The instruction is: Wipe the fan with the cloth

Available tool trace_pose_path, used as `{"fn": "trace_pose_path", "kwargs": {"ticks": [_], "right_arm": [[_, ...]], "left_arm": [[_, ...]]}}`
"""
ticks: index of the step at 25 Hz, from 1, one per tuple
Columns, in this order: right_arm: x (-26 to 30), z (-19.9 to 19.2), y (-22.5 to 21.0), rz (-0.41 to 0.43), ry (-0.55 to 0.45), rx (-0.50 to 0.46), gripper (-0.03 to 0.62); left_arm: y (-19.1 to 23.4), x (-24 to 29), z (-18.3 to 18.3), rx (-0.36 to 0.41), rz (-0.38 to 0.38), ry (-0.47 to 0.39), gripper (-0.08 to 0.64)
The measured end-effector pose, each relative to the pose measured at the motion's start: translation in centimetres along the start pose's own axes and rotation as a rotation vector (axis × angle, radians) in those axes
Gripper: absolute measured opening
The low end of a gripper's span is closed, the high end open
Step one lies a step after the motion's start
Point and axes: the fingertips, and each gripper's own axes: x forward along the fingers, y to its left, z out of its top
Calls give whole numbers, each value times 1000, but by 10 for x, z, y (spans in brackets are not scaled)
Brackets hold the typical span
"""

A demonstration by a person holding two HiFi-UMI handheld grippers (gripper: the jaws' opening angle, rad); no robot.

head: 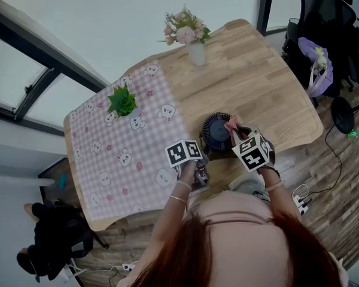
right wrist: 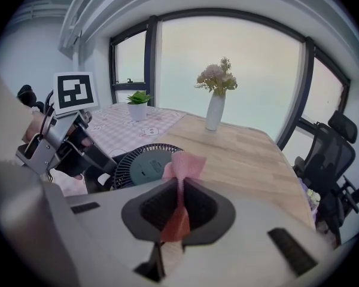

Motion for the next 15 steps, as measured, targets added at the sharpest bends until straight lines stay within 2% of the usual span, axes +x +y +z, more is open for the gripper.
{"fn": "trace_pose_path", "kwargs": {"ticks": [7, 11, 15], "right_arm": [[-9, 5, 4, -2, -45, 44, 27], [-18, 13, 5, -3, -101, 105, 28], [-26, 17, 7, 3, -132, 126, 28]], "left_arm": [[-8, -12, 1, 9, -34, -16, 112], [-13, -21, 4, 39, -51, -39, 112], [-17, -30, 7, 83, -70, -63, 112]]}}
